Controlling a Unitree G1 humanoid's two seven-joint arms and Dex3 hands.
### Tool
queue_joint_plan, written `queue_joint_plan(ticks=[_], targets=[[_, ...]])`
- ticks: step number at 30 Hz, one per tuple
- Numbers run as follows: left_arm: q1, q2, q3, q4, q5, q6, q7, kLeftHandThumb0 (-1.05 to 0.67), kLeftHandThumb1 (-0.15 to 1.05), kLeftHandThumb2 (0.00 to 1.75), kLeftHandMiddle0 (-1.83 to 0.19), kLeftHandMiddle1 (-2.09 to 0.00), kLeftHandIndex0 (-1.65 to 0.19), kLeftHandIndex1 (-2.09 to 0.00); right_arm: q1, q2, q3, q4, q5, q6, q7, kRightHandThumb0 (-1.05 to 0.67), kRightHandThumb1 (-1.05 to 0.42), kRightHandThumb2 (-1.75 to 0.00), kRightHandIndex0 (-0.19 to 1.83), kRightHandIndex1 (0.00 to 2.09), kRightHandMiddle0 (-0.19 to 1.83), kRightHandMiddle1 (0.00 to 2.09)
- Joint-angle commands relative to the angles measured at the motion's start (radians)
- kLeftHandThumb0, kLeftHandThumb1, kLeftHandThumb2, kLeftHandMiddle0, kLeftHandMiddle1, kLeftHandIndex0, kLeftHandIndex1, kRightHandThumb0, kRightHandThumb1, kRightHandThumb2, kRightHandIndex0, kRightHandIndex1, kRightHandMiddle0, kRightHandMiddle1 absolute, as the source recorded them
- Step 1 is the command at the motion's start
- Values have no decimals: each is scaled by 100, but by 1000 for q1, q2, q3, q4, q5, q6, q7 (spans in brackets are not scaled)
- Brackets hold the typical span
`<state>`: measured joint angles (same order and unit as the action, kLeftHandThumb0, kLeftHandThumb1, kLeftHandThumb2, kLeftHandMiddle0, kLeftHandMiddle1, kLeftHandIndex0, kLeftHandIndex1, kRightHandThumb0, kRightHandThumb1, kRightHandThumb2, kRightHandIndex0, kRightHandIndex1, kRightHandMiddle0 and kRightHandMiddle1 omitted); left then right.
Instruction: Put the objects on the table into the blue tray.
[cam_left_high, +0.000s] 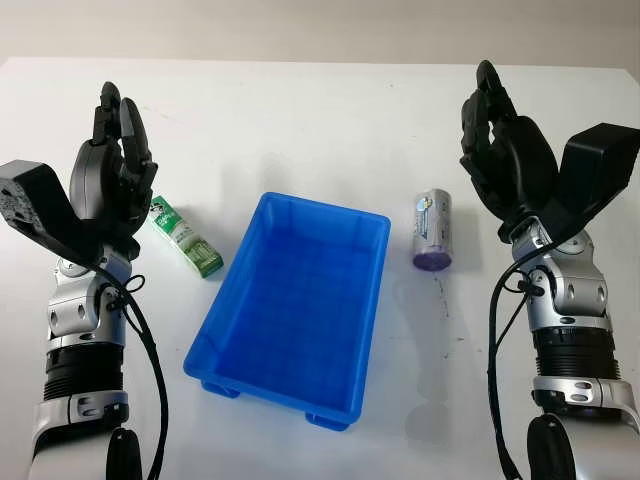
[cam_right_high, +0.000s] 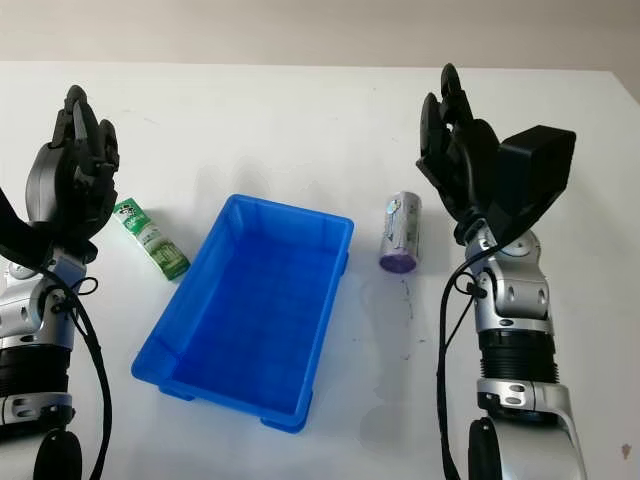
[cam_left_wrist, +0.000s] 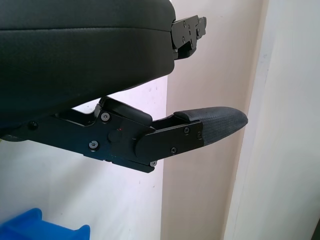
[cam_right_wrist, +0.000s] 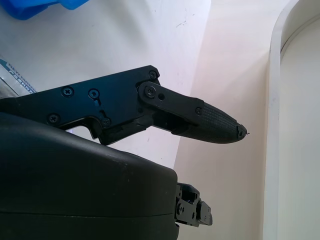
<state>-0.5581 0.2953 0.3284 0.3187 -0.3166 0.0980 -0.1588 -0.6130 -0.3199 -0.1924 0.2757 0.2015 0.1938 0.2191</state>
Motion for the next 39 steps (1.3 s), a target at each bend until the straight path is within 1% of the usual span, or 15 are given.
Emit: queue_joint_plan(ticks=[1,7,9,10,12,13,14,16,19,22,27,34,35,37,39], targets=[[-3,10,2,-23,2,0,2,-73,105,63,19,0,19,0,7,2,-6,-9,4,-1,2,-69,-105,-73,-19,0,-19,0],[-10,8,-1,-18,6,1,6,-73,105,62,19,0,19,0,-2,-13,-9,10,17,6,31,-67,-105,-72,-19,0,-19,0],[-10,11,-1,-16,7,1,5,-73,105,63,19,0,19,0,-4,-44,4,19,-2,-17,71,-65,-105,-73,-19,0,-19,0],[-10,11,0,-16,6,1,5,-73,105,63,19,0,19,0,-7,-70,16,27,-28,-44,93,-65,-105,-67,-19,0,-19,0],[-9,12,1,-14,5,-1,3,-72,105,63,19,0,19,0,-25,-152,63,60,-121,-138,139,-67,-105,-54,-19,0,-19,0],[-9,14,2,-12,4,-4,-2,-72,105,63,19,0,19,0,-41,-199,92,78,-181,-179,154,-68,-104,-35,-19,0,-19,0],[-9,15,2,-10,3,-6,-5,-72,105,63,19,0,19,0,-61,-255,131,93,-260,-229,166,-70,-103,-22,-19,0,-19,1],[-10,15,4,-9,0,-5,-8,-72,105,63,19,0,19,0,-97,-345,189,127,-381,-332,187,-68,-94,-7,-15,3,-15,4],[-10,19,4,-10,0,-3,-12,-73,105,63,19,0,19,0,-174,-488,296,182,-596,-522,190,-63,-83,-2,-11,5,-8,7],[-10,20,3,-9,4,-4,-14,-73,105,62,19,0,19,0,-264,-605,403,253,-816,-721,139,-62,-79,-3,-6,7,-3,9],[-12,16,-1,-13,10,6,-2,-74,105,61,19,0,19,0,-354,-685,504,329,-1015,-916,58,-63,-79,-5,-2,8,0,9],[-16,23,-10,-14,14,13,-20,-73,105,61,19,0,19,0,-431,-723,612,415,-1220,-1140,-141,-54,-77,-5,7,7,9,9],[-18,24,-12,-13,16,13,-21,-73,105,61,19,0,19,0,-441,-724,632,422,-1257,-1161,-179,-50,-80,-7,8,7,10,9],[-19,24,-15,-14,22,16,-15,-73,105,62,19,0,19,0,-457,-723,674,423,-1339,-1183,-257,-32,-94,-9,12,7,14,9],[-18,21,-16,-15,26,18,-9,-73,105,62,19,0,19,0,-464,-719,709,423,-1405,-1185,-324,-18,-102,-13,11,6,14,7]])
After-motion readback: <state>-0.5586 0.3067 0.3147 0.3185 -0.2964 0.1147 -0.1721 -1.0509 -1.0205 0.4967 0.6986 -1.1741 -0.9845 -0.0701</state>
